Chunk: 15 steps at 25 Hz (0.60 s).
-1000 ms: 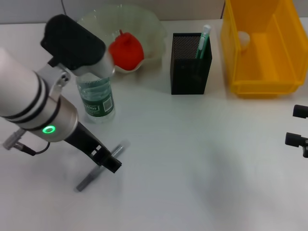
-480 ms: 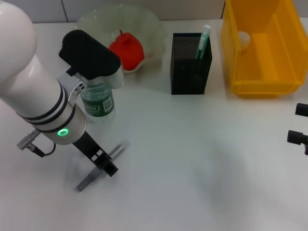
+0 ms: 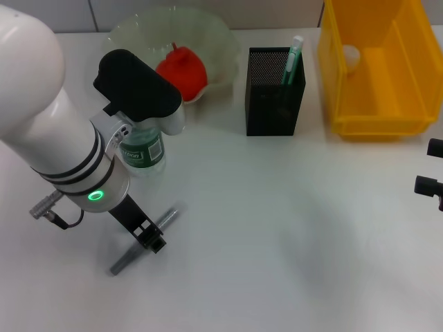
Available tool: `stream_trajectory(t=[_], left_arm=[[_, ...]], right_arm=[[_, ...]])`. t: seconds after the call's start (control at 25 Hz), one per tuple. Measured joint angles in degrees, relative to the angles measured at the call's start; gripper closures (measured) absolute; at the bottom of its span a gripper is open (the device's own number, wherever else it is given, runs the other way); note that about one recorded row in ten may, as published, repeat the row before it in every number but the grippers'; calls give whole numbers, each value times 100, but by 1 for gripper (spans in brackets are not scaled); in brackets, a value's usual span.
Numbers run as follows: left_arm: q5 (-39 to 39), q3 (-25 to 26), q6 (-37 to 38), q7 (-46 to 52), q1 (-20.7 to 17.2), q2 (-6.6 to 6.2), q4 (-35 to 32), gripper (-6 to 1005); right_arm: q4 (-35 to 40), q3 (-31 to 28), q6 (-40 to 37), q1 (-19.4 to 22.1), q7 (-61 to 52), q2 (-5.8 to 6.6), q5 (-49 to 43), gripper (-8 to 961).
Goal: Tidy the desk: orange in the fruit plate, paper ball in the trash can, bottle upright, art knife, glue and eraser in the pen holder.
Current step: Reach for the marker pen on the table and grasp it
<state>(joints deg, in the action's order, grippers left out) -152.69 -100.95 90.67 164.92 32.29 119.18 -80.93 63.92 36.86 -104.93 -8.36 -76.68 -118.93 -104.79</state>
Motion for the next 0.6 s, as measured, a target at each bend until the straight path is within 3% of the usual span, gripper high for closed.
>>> stream_trajectory(t=[0.08, 0.6], left_arm=[[-47, -187, -81, 10, 14, 0, 27, 466], [-60, -333, -146, 6, 178, 0, 337, 499]], right_arm=[[-1, -1, -16, -6, 1, 0, -4, 324], [-3, -2, -22, -39, 0, 2, -8, 325]])
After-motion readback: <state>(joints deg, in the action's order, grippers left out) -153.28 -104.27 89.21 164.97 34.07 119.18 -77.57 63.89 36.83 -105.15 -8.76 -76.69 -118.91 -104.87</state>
